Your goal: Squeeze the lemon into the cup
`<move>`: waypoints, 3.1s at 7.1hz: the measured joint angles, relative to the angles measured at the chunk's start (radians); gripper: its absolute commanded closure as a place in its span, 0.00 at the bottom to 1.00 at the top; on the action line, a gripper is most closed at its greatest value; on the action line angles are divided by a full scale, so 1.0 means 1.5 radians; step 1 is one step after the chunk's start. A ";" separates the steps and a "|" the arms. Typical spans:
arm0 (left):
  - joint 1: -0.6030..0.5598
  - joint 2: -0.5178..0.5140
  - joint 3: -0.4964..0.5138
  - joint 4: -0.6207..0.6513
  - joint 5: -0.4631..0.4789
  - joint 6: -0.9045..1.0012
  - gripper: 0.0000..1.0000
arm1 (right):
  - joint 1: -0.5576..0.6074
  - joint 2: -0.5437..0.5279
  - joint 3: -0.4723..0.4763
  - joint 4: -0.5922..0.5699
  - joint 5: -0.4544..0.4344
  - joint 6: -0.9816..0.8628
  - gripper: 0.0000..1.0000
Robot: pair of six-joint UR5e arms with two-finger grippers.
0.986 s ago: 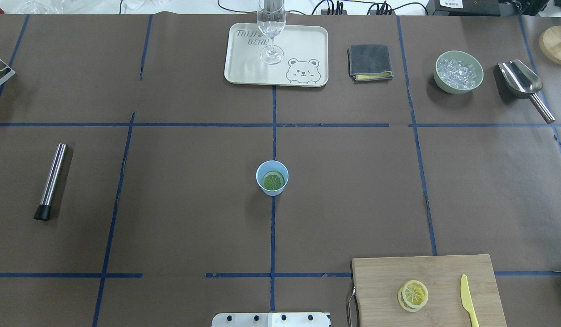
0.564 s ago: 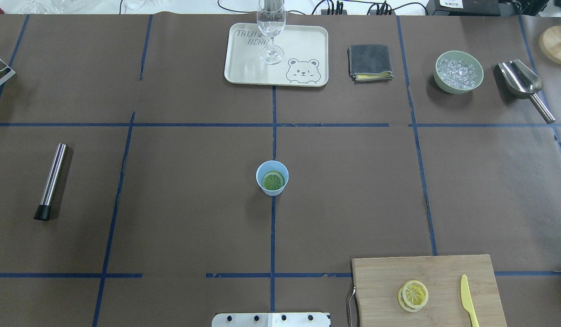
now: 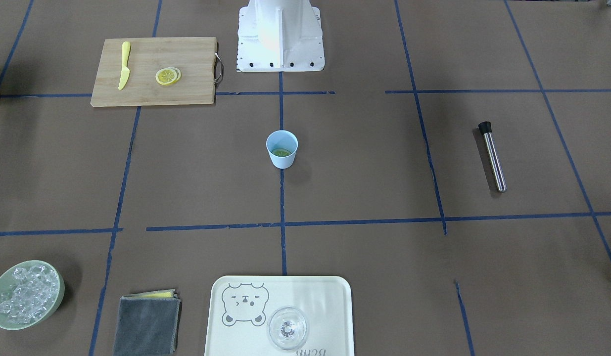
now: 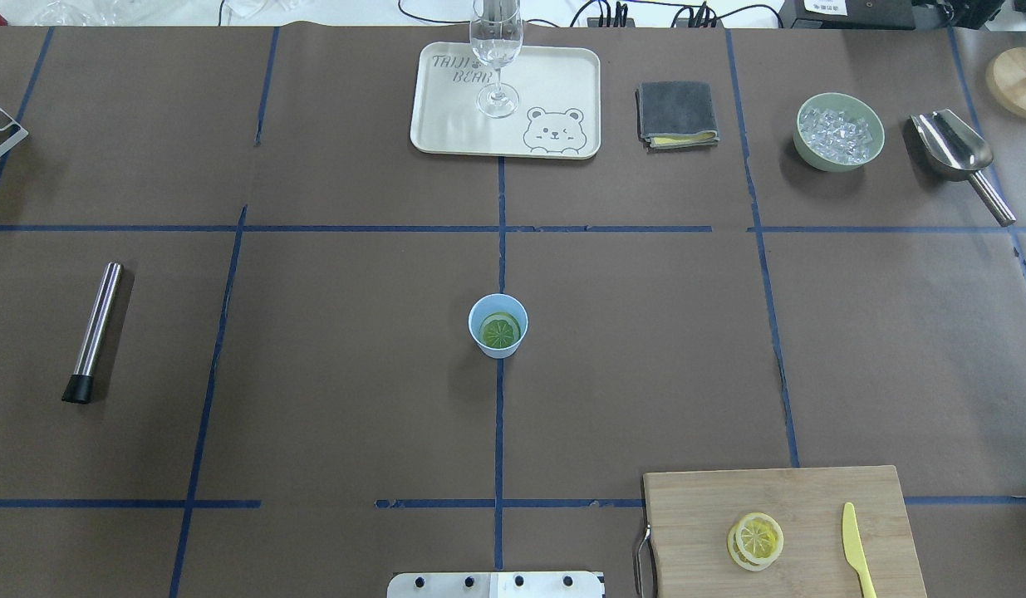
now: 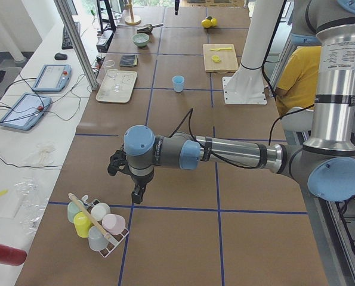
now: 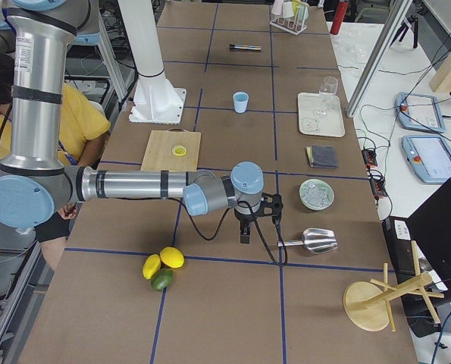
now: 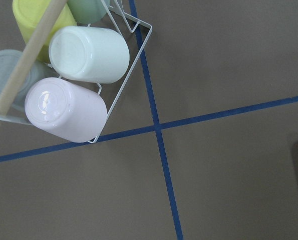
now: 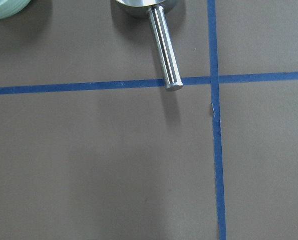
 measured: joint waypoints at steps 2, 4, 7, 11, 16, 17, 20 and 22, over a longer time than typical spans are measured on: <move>0.000 0.003 -0.003 0.004 0.000 0.000 0.00 | 0.013 0.000 0.009 -0.048 0.034 -0.049 0.00; 0.000 0.013 -0.010 0.000 -0.002 0.003 0.00 | 0.051 0.019 0.043 -0.190 0.029 -0.174 0.00; 0.001 0.037 -0.026 -0.019 0.000 0.005 0.00 | 0.086 0.037 0.078 -0.284 -0.010 -0.251 0.00; 0.001 0.031 -0.065 0.047 0.005 0.007 0.00 | 0.088 0.037 0.084 -0.283 -0.012 -0.252 0.00; -0.001 0.053 -0.062 0.180 0.007 0.009 0.00 | 0.087 0.030 0.083 -0.283 -0.012 -0.244 0.00; -0.001 0.054 -0.062 0.189 0.006 0.010 0.00 | 0.087 0.029 0.083 -0.283 -0.011 -0.244 0.00; -0.001 0.054 -0.062 0.167 0.006 0.031 0.00 | 0.087 0.029 0.083 -0.282 -0.013 -0.245 0.00; -0.001 0.055 -0.055 0.149 0.005 0.063 0.00 | 0.087 0.030 0.083 -0.282 -0.014 -0.245 0.00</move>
